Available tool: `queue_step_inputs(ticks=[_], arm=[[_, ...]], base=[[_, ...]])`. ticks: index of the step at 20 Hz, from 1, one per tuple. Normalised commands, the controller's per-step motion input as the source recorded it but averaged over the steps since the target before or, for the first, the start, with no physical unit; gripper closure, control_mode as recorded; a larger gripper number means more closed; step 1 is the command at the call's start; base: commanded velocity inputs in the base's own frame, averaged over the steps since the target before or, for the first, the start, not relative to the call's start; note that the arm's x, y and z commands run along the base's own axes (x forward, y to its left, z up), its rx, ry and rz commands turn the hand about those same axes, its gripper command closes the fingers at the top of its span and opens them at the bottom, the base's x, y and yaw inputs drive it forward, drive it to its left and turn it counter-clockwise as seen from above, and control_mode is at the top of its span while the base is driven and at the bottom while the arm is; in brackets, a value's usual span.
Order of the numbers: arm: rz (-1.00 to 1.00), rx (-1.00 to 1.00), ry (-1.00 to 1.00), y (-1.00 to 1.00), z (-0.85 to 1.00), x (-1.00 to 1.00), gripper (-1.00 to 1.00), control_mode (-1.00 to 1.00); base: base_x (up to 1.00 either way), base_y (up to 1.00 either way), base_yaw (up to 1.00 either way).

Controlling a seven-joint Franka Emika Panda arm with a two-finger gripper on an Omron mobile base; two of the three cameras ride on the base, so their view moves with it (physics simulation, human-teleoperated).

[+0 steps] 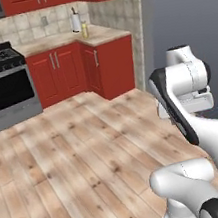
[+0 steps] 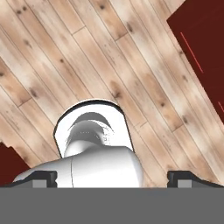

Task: There is a wine glass and glass cup on the dining counter. Place the wine bottle next to the wine glass and the juice bottle next to the glass cup.

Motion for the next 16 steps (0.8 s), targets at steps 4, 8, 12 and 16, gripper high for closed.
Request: queue_step_inputs(ticks=[4,8,12,16], arm=[[0.00,0.00,0.00,0.00,0.00,0.00,-1.00,1.00],[0.00,0.00,0.00,0.00,0.00,0.00,-1.00,1.00],[0.00,0.00,0.00,0.00,0.00,0.00,-1.00,1.00],[0.00,0.00,0.00,0.00,0.00,0.00,-1.00,1.00]], base=[[0.92,0.01,0.28],[0.92,0.00,0.28],[0.94,0.00,0.14],[0.94,0.00,0.00]])
